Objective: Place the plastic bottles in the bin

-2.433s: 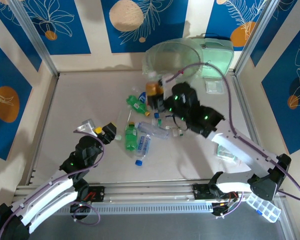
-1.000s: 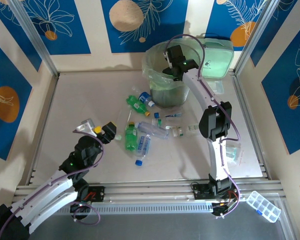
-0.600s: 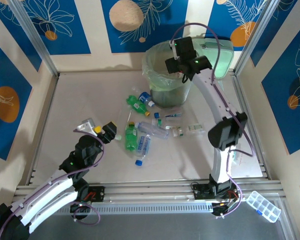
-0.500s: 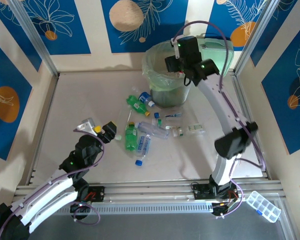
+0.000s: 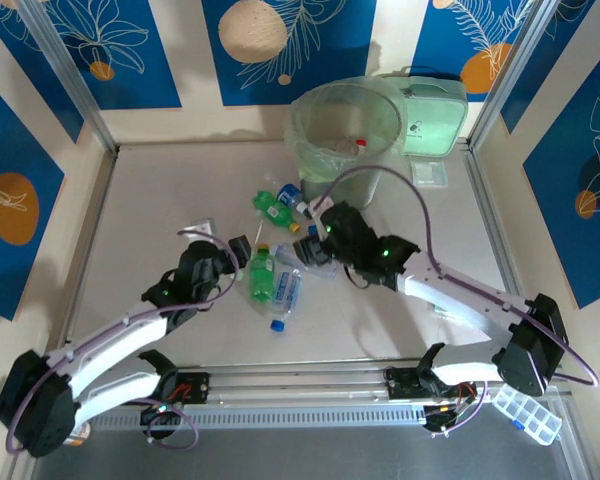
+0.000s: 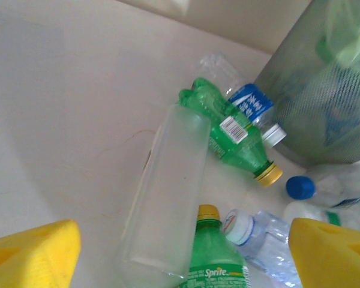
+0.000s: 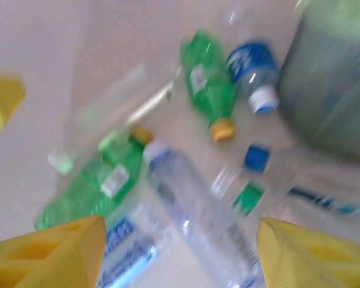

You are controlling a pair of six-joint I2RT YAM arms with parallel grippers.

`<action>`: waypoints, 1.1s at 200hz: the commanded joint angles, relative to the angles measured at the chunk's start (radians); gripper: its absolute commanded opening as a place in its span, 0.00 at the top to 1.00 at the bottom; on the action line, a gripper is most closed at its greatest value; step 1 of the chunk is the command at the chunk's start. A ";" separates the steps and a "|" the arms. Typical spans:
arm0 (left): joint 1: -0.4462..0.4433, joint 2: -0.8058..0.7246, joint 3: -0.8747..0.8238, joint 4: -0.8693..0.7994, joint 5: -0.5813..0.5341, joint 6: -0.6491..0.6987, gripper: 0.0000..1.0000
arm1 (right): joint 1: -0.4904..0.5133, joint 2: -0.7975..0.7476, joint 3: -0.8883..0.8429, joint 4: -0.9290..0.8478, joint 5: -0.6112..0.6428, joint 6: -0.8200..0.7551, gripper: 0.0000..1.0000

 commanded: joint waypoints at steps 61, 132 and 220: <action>0.106 0.336 0.237 -0.109 0.232 0.205 0.01 | 0.010 -0.126 -0.262 0.365 -0.055 0.083 0.32; 0.175 0.602 0.383 -0.175 0.299 0.183 0.06 | -0.067 -0.204 -0.309 0.385 -0.060 0.115 0.32; 0.193 0.744 0.445 -0.207 0.276 0.217 0.28 | -0.080 -0.170 -0.291 0.379 -0.092 0.118 0.33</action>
